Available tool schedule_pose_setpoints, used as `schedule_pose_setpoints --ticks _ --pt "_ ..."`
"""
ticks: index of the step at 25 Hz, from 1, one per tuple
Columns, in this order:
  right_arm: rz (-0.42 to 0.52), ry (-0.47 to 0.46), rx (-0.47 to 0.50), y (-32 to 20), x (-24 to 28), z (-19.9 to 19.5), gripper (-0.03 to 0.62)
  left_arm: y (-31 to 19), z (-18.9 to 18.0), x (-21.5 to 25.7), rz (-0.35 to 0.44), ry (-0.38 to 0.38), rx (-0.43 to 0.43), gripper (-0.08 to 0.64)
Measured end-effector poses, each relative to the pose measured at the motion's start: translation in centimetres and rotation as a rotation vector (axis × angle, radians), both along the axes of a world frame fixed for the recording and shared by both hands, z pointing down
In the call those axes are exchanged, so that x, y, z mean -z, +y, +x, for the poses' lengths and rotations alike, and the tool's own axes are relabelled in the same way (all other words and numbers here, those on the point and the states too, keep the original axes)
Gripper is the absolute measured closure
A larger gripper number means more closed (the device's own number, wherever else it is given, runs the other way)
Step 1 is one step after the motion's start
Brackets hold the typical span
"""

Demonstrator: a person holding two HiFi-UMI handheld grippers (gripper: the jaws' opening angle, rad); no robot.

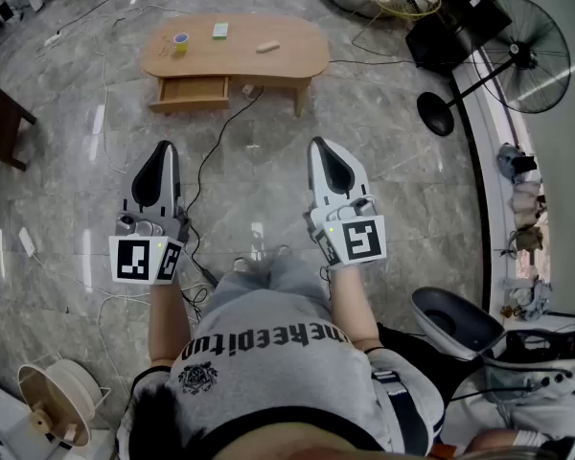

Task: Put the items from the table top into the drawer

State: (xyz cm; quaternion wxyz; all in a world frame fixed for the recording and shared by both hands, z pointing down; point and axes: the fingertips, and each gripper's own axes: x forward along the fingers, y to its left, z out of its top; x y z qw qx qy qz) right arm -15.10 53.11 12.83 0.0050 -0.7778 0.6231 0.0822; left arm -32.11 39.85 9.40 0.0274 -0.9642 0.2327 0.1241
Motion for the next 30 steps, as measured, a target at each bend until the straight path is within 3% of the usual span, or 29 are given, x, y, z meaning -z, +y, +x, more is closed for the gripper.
schedule_pose_setpoints --ticks 20,30 --pt "0.026 0.031 -0.001 -2.6 0.6 -1.2 0.591 -2.4 -0.5 0.6 0.056 0.016 -0.027 0.546" --pt "0.015 0.004 -0.001 -5.4 -0.4 1.9 0.591 -5.3 2.2 -0.3 0.053 -0.003 -0.021 0.546"
